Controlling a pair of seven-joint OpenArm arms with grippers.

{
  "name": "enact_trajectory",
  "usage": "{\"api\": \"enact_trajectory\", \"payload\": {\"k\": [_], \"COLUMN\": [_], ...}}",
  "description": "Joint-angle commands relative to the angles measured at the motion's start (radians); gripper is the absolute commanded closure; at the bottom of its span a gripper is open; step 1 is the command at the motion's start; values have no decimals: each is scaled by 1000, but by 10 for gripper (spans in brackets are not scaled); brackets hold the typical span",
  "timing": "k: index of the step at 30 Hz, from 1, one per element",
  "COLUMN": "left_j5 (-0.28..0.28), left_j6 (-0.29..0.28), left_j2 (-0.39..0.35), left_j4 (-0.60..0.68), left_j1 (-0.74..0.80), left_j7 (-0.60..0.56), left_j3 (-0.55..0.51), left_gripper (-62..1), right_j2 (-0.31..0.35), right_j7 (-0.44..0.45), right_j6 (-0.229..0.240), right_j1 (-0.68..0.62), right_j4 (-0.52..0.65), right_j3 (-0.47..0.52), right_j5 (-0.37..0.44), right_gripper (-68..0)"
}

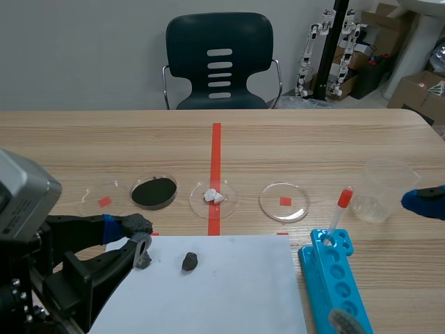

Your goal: Put the right mineral back

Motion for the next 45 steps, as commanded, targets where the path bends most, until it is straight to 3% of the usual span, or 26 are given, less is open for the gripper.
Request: {"api": "enact_trajectory", "payload": {"k": [1,45], "left_j5": [-7,-7], "left_j6": [6,5], "left_j2": [5,5], "left_j4": [18,16], "left_j1": [-1,-8], "left_j7": [-17,17], "left_j3": [2,2], "left_gripper": [-85,-85], "right_j2": [10,10], "right_j7": [11,11], "right_j6": [1,1], "right_j1": [3,3], "right_j4": [7,7], "right_j3": [1,1], "right_j5": [10,10], "right_gripper": [-679,-679]}}
